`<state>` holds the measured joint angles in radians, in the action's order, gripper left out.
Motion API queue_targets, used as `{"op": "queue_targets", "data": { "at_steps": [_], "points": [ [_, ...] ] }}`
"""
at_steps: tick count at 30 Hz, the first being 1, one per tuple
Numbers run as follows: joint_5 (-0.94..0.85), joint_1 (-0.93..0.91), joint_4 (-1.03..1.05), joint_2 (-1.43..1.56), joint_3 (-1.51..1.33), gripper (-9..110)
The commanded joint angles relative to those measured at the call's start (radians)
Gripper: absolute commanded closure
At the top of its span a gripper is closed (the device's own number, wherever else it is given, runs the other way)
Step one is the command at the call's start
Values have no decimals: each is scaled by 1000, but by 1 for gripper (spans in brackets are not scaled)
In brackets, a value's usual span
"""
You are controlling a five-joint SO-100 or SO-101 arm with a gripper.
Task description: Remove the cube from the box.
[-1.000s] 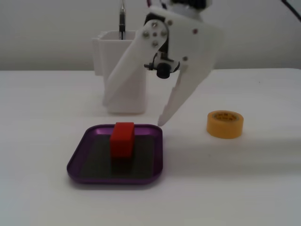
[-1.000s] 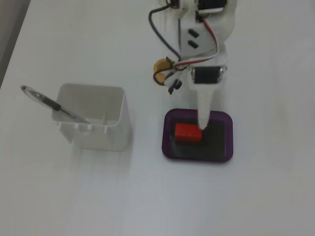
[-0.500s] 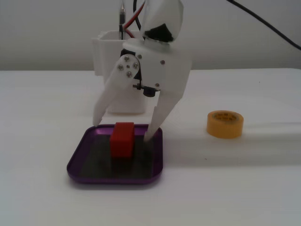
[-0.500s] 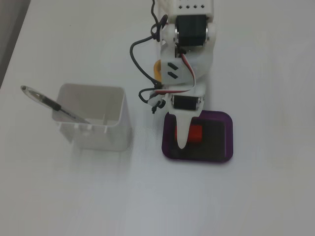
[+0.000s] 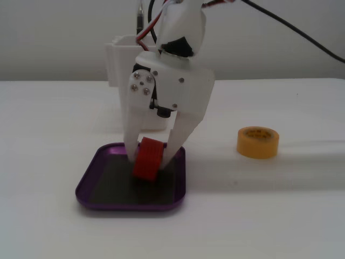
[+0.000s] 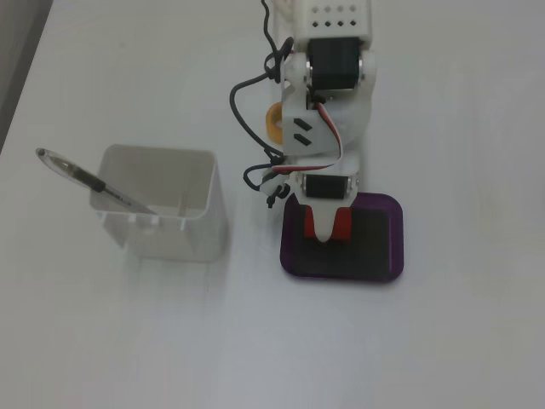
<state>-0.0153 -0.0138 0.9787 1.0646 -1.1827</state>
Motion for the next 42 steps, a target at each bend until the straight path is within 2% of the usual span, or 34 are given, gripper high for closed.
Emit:
{"op": "queue_targets", "data": {
  "at_steps": [1,4,14,18,22,25,33,42],
  "points": [
    [-6,9,0,25,31,102],
    [3,11,28,72,92,102],
    [3,28,330,373,199,102],
    [-6,69,419,522,112,102],
    [-6,127,422,675,-84,102],
    [3,158,333,775,-288,102],
    [-8,155,-67,942,-862,102],
    [-5,97,-322,965,-1098,102]
  ]
}}
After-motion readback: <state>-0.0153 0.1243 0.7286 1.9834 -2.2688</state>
